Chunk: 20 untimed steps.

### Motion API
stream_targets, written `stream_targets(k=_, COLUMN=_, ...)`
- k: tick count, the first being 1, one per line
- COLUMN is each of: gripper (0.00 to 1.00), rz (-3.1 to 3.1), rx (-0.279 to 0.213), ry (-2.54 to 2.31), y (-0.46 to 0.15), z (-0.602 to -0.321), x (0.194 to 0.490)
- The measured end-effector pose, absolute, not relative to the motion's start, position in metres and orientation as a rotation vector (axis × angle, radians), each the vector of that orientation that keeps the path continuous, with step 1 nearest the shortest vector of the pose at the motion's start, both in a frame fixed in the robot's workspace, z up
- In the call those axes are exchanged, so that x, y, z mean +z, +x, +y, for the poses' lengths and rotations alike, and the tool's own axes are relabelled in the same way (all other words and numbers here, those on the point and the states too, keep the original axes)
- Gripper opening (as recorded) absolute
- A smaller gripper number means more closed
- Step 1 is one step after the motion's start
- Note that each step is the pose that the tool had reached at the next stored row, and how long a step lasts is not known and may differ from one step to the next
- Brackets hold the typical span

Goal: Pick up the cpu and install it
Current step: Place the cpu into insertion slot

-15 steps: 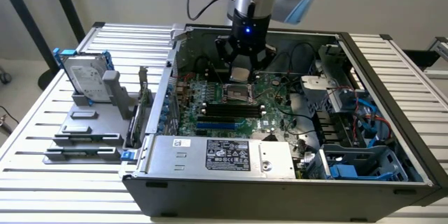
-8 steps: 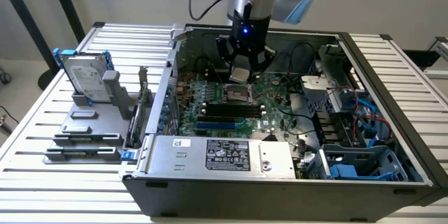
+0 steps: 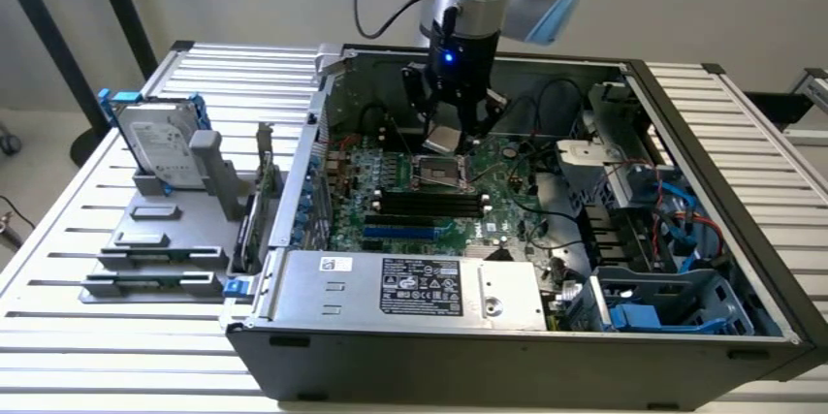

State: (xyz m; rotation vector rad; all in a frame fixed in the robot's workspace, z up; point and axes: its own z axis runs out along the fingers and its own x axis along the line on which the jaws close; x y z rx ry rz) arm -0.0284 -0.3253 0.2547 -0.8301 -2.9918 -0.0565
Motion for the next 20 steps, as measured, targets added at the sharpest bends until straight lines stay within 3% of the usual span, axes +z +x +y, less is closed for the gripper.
stream_targets(k=20, gripper=0.55, rz=-2.798, rx=-0.066, ry=-1.361, y=-0.0284, z=-0.3253, x=0.2485)
